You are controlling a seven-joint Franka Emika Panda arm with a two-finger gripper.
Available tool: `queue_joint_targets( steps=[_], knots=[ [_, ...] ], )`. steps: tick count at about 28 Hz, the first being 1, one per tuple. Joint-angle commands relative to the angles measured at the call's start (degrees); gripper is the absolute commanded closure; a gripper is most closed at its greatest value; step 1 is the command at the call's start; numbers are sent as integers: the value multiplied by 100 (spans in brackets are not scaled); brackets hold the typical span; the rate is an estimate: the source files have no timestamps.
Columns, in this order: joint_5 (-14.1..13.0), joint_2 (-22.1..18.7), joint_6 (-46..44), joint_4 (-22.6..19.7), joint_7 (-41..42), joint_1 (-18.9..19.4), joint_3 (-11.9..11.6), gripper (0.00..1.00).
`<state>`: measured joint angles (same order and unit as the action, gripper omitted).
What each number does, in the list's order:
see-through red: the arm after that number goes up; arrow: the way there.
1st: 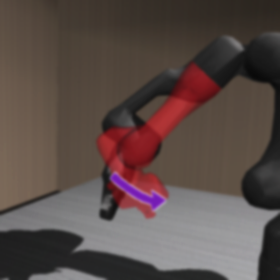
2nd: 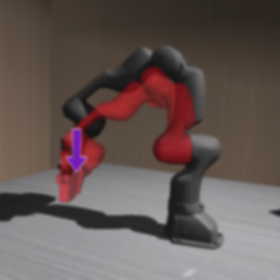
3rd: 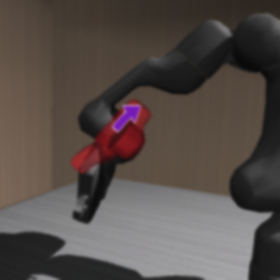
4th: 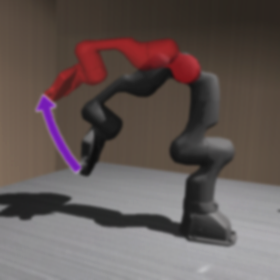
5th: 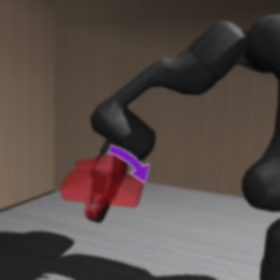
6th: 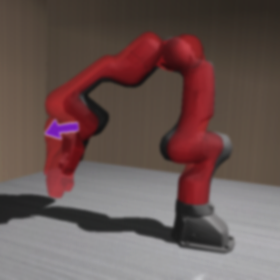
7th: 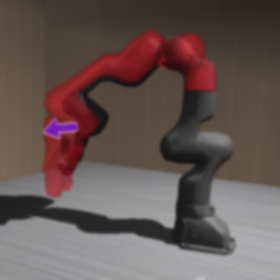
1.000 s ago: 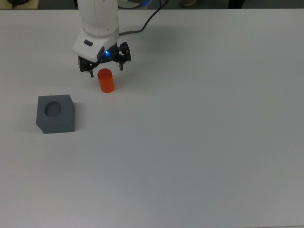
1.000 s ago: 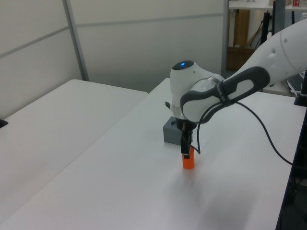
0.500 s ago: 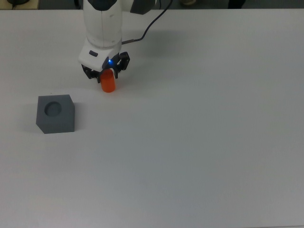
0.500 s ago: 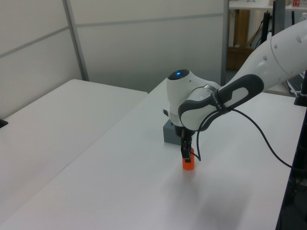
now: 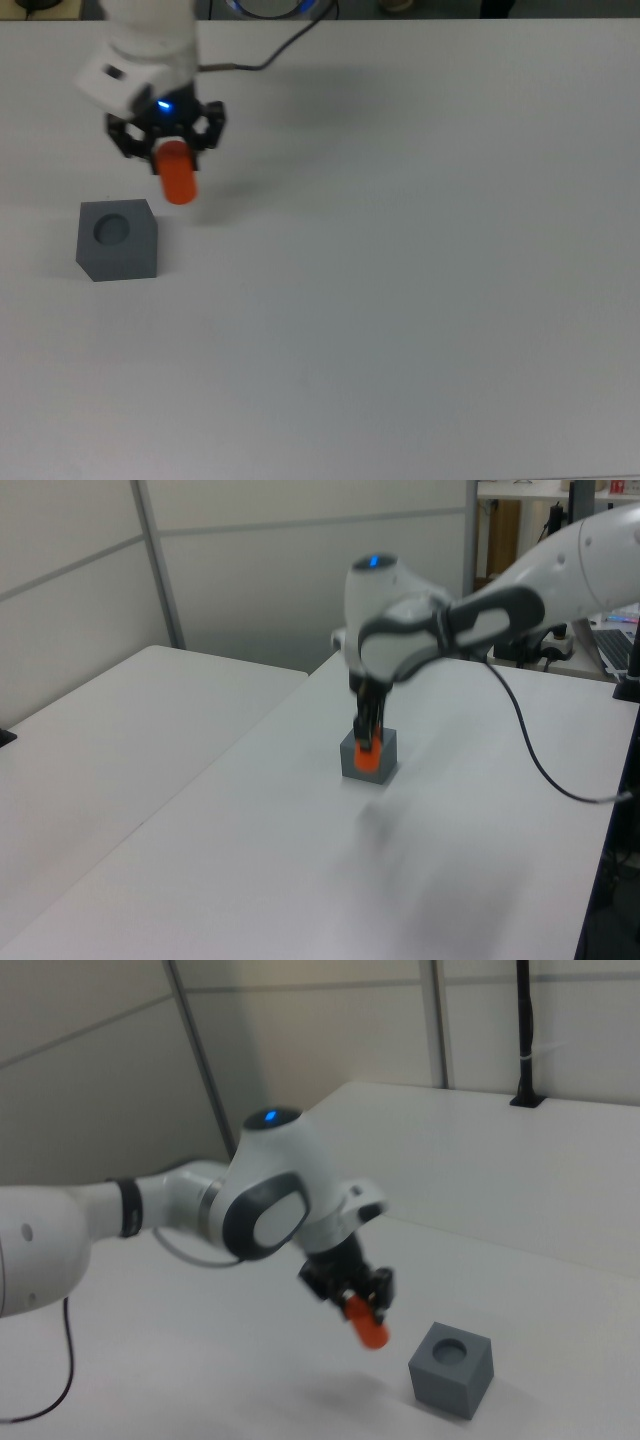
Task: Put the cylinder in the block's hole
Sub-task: 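Carry the cylinder over the hole in the grey block, then lower the cylinder into the block's hole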
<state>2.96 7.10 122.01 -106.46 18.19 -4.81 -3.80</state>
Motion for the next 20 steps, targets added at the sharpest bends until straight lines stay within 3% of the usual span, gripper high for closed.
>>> queue_joint_targets(
  steps=[1,6,20],
  knots=[
    [-313,467,-204,863,-8,-477,-42,100],
    [-305,906,-29,1311,9,-714,-77,100],
    [-260,1312,350,1312,45,-776,-77,100]
  ],
)
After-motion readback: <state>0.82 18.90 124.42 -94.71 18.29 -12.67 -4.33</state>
